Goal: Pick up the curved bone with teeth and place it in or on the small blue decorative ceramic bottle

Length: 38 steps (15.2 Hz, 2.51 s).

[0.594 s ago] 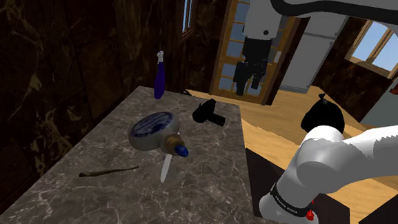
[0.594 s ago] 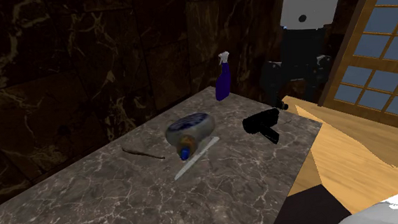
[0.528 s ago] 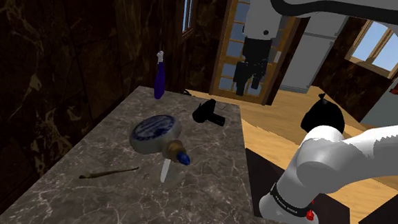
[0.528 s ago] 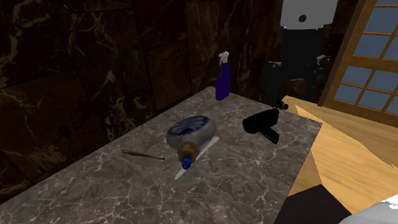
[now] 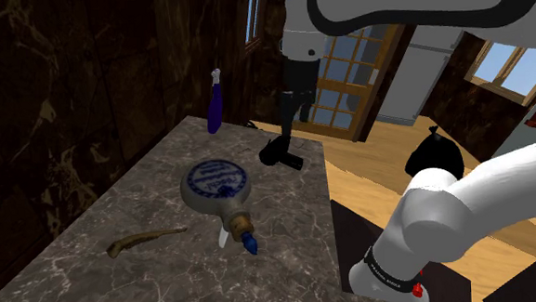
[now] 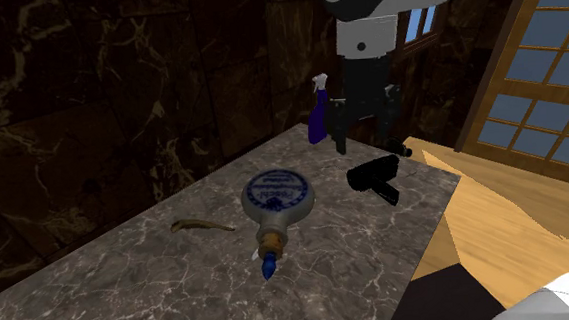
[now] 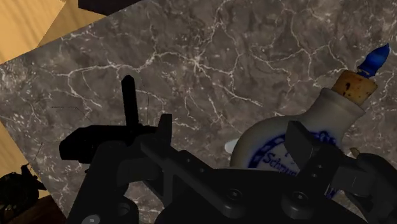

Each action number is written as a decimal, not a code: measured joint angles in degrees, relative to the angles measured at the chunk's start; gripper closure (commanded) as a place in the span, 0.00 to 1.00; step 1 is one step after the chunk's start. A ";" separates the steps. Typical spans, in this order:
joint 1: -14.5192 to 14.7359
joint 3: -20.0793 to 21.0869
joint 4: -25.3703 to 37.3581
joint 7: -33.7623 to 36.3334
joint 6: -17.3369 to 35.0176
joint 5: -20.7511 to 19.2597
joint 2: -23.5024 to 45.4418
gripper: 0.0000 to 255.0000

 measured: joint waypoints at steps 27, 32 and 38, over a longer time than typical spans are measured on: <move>16.06 16.73 33.92 -8.92 10.81 -15.79 48.78 0.00; 21.06 18.21 42.45 -10.77 9.85 -20.83 58.00 0.00; 22.01 18.30 41.63 -10.83 12.54 -22.35 60.33 0.00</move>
